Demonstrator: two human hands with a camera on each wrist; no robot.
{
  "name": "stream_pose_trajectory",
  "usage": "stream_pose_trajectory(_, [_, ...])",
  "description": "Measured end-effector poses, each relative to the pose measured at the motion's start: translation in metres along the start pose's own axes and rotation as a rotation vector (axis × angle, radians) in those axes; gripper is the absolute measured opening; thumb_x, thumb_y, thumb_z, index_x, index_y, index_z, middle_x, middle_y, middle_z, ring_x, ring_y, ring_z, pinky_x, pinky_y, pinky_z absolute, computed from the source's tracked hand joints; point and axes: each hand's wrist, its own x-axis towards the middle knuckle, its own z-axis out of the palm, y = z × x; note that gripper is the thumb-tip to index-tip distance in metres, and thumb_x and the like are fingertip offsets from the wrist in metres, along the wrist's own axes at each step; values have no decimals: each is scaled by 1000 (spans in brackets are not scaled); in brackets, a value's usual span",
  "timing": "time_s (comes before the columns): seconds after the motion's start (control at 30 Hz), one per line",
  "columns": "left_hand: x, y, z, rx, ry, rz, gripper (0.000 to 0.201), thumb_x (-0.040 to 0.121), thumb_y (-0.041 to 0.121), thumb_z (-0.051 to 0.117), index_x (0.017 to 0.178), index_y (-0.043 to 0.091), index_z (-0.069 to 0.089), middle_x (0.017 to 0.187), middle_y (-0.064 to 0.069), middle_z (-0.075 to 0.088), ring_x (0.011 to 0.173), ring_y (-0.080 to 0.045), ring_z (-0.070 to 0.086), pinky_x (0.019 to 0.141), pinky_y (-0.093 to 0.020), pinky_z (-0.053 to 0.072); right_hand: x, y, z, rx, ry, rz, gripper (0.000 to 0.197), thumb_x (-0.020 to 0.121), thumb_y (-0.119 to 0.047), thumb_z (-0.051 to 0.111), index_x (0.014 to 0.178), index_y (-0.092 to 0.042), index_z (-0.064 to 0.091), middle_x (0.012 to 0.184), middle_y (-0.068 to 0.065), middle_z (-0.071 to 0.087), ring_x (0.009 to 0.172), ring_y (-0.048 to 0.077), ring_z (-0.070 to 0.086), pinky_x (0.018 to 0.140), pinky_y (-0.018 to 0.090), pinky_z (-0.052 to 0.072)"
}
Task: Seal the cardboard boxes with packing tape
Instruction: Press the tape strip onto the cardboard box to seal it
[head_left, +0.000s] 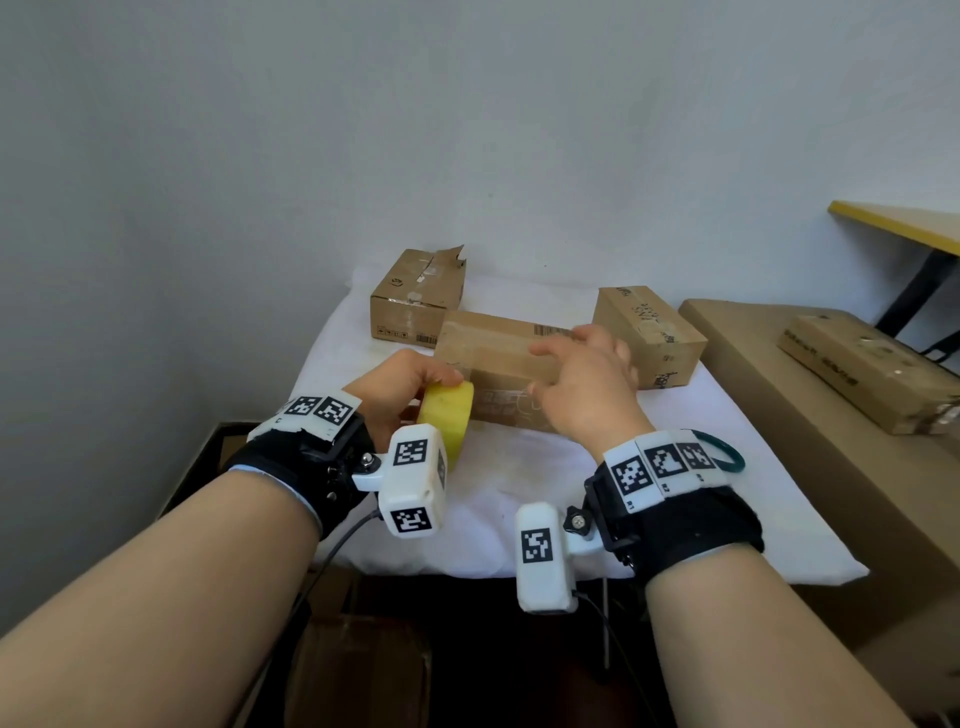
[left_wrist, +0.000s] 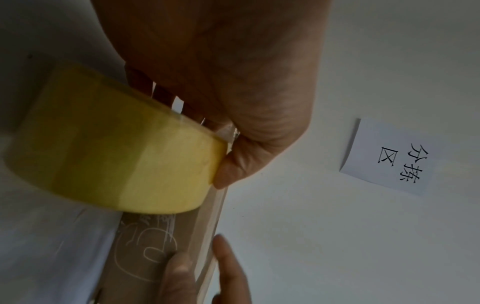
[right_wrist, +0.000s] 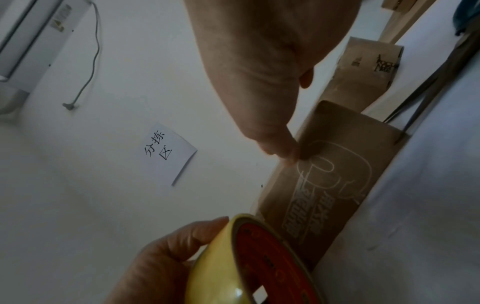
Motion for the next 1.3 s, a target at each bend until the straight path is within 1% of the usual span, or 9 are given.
stream_pose_trajectory(0.2, [-8,3,2,-59,-122,-3,29,74,21,68,98,6,60,70,-10,42,50,-18,33,52,-27,20,5,-20,16,90,-210,-372,62,99,2,50,150,-33,47,169,-4,21,157,17,10,127,34,7])
stream_pose_trajectory(0.33, [-1,-2,-1,-5,-43,42,71,60,28,76,123,-2,65,102,-19,64,82,-29,59,64,-30,47,11,-31,20,21,-309,-423,80,91,14,41,155,-34,38,169,-6,18,157,16,8,128,40,12])
stream_pose_trajectory(0.43, [-2,-2,-2,15,-51,57,60,68,29,74,121,1,66,105,-20,67,85,-28,63,65,-31,53,13,-35,24,-63,-351,-400,86,89,13,40,157,-40,31,171,-7,11,157,17,6,126,51,9])
stream_pose_trajectory(0.57, [0,-4,-5,13,-123,60,32,91,21,59,114,1,70,96,-16,72,74,-24,68,62,-26,55,14,-37,27,-132,-386,-354,89,91,10,40,158,-46,24,171,-8,4,157,17,4,123,48,6])
stream_pose_trajectory(0.67, [-3,-3,-6,16,-129,64,43,83,26,66,119,2,69,115,-24,70,92,-34,67,83,-39,55,18,-35,29,-112,-375,-347,87,92,8,41,156,-49,27,171,-9,8,157,17,8,121,48,9])
stream_pose_trajectory(0.73, [-2,-3,-6,16,-127,46,54,74,30,71,121,3,68,121,-26,66,96,-35,65,84,-42,54,19,-33,30,-96,-370,-344,86,92,7,42,155,-50,29,170,-10,11,156,17,10,121,49,10])
stream_pose_trajectory(0.87, [1,-1,-5,13,-124,28,29,90,24,62,107,1,68,86,-17,66,61,-23,63,58,-27,51,22,-33,30,-108,-383,-336,85,94,5,46,156,-49,25,170,-11,13,156,19,13,121,52,14])
stream_pose_trajectory(1.0, [4,3,-3,46,-156,35,23,99,14,51,85,3,66,62,-9,70,48,-18,66,44,-20,52,28,-33,33,-114,-384,-324,79,98,-3,54,155,-50,26,170,-12,14,155,20,15,122,55,17])
stream_pose_trajectory(1.3, [-5,10,-9,113,-201,-37,28,98,15,51,90,0,73,76,-16,72,60,-24,70,57,-28,59,24,-35,27,-41,-391,-316,86,91,9,44,155,-46,31,168,-11,20,155,20,18,124,53,18])
